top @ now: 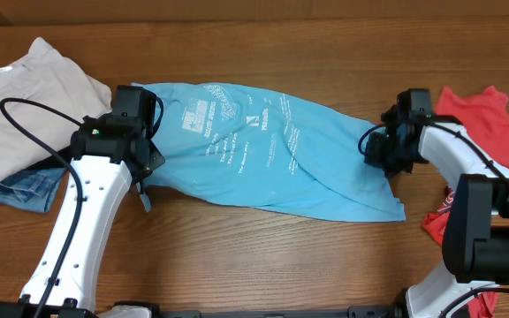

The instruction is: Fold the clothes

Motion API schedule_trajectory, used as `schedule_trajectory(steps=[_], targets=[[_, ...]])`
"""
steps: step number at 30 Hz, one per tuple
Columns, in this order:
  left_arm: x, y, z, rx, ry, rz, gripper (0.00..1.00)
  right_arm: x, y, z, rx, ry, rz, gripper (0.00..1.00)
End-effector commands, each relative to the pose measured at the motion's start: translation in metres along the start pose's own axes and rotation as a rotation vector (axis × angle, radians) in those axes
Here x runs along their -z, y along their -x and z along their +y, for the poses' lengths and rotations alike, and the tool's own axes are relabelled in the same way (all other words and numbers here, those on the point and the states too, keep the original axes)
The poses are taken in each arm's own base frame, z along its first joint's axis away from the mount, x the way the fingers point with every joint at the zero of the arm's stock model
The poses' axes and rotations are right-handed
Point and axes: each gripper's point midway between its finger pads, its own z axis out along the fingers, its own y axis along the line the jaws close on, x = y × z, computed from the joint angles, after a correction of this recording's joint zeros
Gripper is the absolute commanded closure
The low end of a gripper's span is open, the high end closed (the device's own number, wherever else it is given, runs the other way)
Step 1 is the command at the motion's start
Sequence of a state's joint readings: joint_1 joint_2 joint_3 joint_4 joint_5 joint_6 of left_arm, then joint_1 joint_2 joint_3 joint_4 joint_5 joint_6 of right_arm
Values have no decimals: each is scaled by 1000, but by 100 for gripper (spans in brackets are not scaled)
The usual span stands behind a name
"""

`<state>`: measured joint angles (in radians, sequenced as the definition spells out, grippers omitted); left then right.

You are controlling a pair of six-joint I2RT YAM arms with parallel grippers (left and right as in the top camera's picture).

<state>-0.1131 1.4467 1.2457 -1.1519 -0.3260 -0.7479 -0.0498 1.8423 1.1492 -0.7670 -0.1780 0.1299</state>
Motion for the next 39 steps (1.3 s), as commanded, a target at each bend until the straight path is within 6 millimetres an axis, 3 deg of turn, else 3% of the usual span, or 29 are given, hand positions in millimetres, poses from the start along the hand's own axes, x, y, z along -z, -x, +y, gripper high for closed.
schedule_trajectory(steps=[1, 6, 7, 9, 10, 11, 19, 26, 39], targets=[[4, 4, 4, -13, 7, -25, 96, 53, 66, 25, 41, 38, -188, 96], [4, 4, 4, -13, 8, -26, 96, 121, 132, 25, 9, -42, -419, 95], [4, 4, 4, -13, 8, -26, 96, 128, 137, 21, -13, -63, -445, 84], [4, 4, 4, -14, 9, -26, 96, 127, 135, 18, -20, -72, -433, 48], [4, 4, 4, -14, 8, -26, 96, 123, 130, 16, -23, -78, -407, 37], [4, 4, 4, -13, 8, -26, 96, 117, 120, 13, -28, -88, -366, 34], [4, 5, 4, -26, 8, -28, 96, 64, 49, -18, -59, -187, -100, 32], [4, 5, 3, -31, 7, -29, 96, 19, 16, -36, -81, -212, -47, 37], [4, 4, 3, -31, 5, -27, 96, -2, 18, -44, -194, -212, -129, 39]])
